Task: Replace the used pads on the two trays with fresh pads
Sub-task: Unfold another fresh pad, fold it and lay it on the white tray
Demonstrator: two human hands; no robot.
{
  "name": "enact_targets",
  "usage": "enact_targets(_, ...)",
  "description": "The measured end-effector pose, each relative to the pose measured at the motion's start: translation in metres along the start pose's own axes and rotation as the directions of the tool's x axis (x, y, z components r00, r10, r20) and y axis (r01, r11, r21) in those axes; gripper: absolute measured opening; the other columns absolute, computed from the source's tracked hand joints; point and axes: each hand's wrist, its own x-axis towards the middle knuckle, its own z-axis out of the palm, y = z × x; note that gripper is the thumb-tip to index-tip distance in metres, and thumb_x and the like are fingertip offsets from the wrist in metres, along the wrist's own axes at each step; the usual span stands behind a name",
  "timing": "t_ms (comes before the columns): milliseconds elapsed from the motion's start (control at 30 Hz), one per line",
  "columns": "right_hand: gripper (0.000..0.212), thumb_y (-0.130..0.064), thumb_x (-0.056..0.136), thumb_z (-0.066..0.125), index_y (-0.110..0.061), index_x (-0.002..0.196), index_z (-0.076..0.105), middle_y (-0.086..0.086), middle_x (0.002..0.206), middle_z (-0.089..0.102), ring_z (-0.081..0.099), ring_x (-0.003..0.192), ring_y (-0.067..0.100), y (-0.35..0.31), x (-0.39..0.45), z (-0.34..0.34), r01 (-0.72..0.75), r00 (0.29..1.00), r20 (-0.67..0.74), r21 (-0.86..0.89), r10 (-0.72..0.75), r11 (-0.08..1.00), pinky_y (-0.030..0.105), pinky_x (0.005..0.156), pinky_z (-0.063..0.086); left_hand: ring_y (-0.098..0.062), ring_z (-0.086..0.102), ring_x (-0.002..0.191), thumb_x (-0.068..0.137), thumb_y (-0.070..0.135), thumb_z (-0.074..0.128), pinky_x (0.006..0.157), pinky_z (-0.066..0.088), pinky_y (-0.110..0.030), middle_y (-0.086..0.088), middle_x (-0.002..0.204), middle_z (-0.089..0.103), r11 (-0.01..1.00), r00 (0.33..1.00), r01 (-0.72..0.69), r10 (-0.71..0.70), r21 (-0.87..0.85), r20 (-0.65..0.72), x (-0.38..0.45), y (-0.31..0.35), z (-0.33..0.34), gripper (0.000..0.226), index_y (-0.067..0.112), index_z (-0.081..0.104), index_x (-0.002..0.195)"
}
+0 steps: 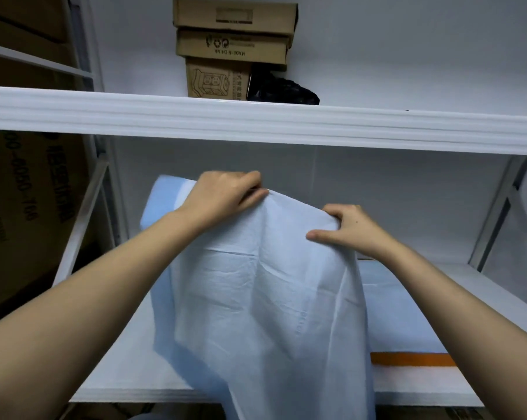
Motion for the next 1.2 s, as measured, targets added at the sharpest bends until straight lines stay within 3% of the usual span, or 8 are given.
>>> enact_targets(167,0.033,-0.031,0.073,0.078,-0.006,0.07,0.057,-0.004,0.063,0.048,0.041,0.058,0.01,0.042,-0.004,-0.005,-0.131,0.98,0.146,-0.049,0.136,0.99,0.028,0.057,0.031,-0.03,0.062,0.053,0.086,0.048,0.038,0.047,0.032,-0.023,-0.004,0.064,0.065,0.998,0.999,0.029,-0.03,0.05,0.024,-0.003,-0.031,-0.013,0.041,0.014,0.058,0.074)
enact_targets(267,0.029,-0.024,0.079,0.074,-0.016,0.062,0.052,-0.005,0.06,0.043,0.036,0.058,0.011,0.058,-0.005,-0.008,-0.16,0.97,0.168,-0.098,0.175,0.982,0.028,0.056,0.028,-0.03,0.061,0.052,0.086,0.049,0.038,0.045,0.035,-0.024,-0.005,0.063,0.064,0.996,0.997,0.009,-0.016,0.083,0.075,-0.011,-0.046,-0.018,0.041,0.014,0.056,0.074)
enact_targets(467,0.012,-0.022,0.088,0.061,-0.025,0.077,0.063,-0.001,0.082,0.066,0.059,0.082,0.02,0.065,0.003,-0.015,-0.155,0.982,-0.137,-0.173,0.132,0.973,0.033,0.075,0.044,-0.032,0.065,0.078,0.088,0.043,0.058,0.056,0.035,-0.029,-0.011,0.084,0.068,0.991,0.948,0.043,-0.079,0.124,0.308,-0.028,-0.063,-0.015,0.031,0.013,0.061,0.094)
enact_targets(567,0.012,-0.023,0.091,0.058,-0.016,0.094,0.068,0.006,0.1,0.065,0.059,0.097,0.028,0.065,0.009,-0.02,-0.099,0.976,-0.216,-0.339,0.025,0.936,0.037,0.084,0.046,-0.03,0.059,0.091,0.09,0.04,0.057,0.062,0.035,-0.029,-0.01,0.09,0.063,0.972,0.857,0.156,-0.22,0.173,0.466,-0.031,-0.065,-0.012,0.025,0.015,0.059,0.088)
enact_targets(700,0.018,-0.022,0.091,0.057,-0.011,0.101,0.068,0.009,0.106,0.065,0.06,0.1,0.032,0.055,0.01,-0.03,-0.066,0.963,-0.254,-0.532,-0.085,0.844,0.039,0.082,0.047,-0.023,0.052,0.084,0.086,0.033,0.058,0.066,0.034,-0.027,-0.001,0.088,0.057,0.917,0.679,0.35,-0.39,0.193,0.622,-0.034,-0.07,-0.012,0.015,0.023,0.05,0.077)
enact_targets(933,0.01,-0.003,0.067,0.074,-0.006,0.074,0.069,0.011,0.068,0.065,0.059,0.071,0.032,0.038,-0.001,-0.034,-0.147,0.959,-0.245,-0.859,-0.141,0.491,0.028,0.055,0.034,-0.028,0.06,0.098,0.091,0.018,0.047,0.073,0.042,-0.029,-0.007,0.109,0.064,0.761,0.533,0.32,-0.637,0.564,0.557,-0.033,-0.055,-0.012,0.019,0.019,0.064,0.101)
enact_targets(1033,0.025,-0.001,0.089,0.048,-0.011,0.109,0.059,0.013,0.104,0.062,0.062,0.095,0.035,0.032,-0.006,-0.028,-0.306,0.942,-0.331,-0.779,0.056,0.547,0.031,0.064,0.037,-0.031,0.061,0.1,0.09,0.003,0.043,0.073,0.04,-0.03,-0.012,0.106,0.065,0.698,0.504,0.472,-0.715,0.538,0.485,-0.034,-0.047,-0.007,0.023,0.009,0.06,0.103)
enact_targets(1200,0.028,-0.008,0.097,0.036,-0.011,0.117,0.054,0.019,0.116,0.057,0.058,0.101,0.041,0.049,-0.014,-0.025,-0.419,0.868,-0.458,-0.467,0.192,0.779,0.04,0.078,0.045,-0.03,0.068,0.073,0.084,0.003,0.044,0.074,0.056,-0.039,-0.009,0.072,0.071,0.6,0.523,0.796,-0.747,0.078,0.411,-0.056,-0.054,0.003,0.012,0.011,0.053,0.084)
